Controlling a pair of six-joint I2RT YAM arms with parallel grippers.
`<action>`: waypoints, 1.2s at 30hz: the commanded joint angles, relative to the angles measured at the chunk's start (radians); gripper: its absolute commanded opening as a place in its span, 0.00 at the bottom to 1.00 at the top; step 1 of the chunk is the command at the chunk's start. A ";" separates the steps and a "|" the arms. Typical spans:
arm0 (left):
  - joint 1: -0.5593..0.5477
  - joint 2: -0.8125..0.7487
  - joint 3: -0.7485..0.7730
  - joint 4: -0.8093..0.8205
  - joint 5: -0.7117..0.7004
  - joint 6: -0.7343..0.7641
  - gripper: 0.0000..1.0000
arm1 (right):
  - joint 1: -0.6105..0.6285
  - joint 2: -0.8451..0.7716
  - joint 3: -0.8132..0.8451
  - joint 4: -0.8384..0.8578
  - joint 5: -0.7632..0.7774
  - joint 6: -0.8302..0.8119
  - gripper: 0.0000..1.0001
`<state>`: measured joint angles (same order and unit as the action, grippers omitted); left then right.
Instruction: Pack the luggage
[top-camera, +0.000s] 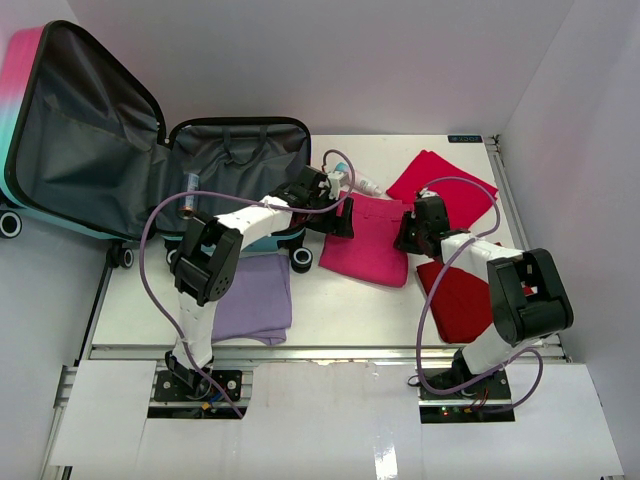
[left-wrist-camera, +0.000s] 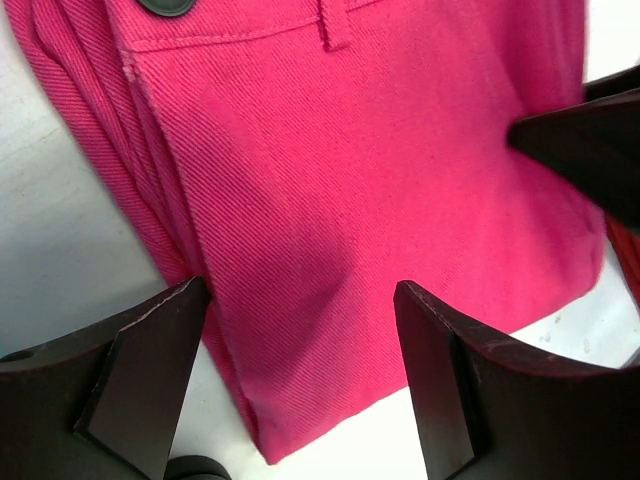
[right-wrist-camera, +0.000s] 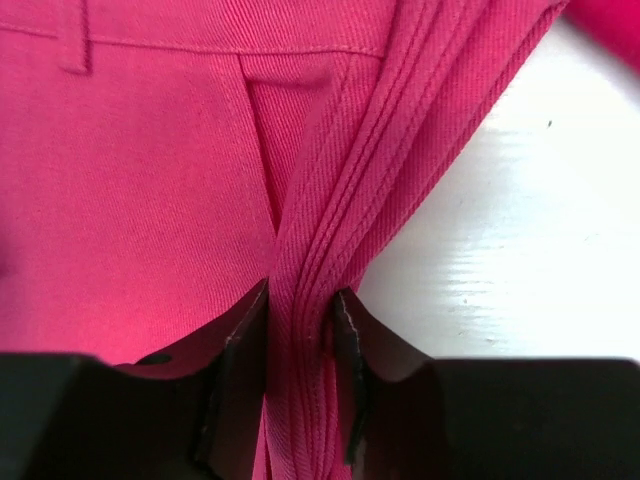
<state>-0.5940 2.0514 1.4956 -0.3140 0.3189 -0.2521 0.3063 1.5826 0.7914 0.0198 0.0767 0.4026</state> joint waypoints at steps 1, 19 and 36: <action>0.013 0.002 0.043 -0.033 -0.074 0.003 0.87 | -0.082 -0.081 -0.008 0.046 -0.061 -0.116 0.30; -0.012 0.160 0.115 0.001 -0.051 -0.047 0.85 | -0.105 -0.083 -0.037 0.079 -0.147 -0.124 0.31; -0.049 0.134 0.107 0.015 -0.011 -0.105 0.00 | -0.087 -0.089 -0.047 0.101 -0.193 -0.087 0.08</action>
<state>-0.6090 2.2001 1.6173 -0.2672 0.3545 -0.3592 0.1982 1.5245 0.7380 0.0925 -0.0612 0.2986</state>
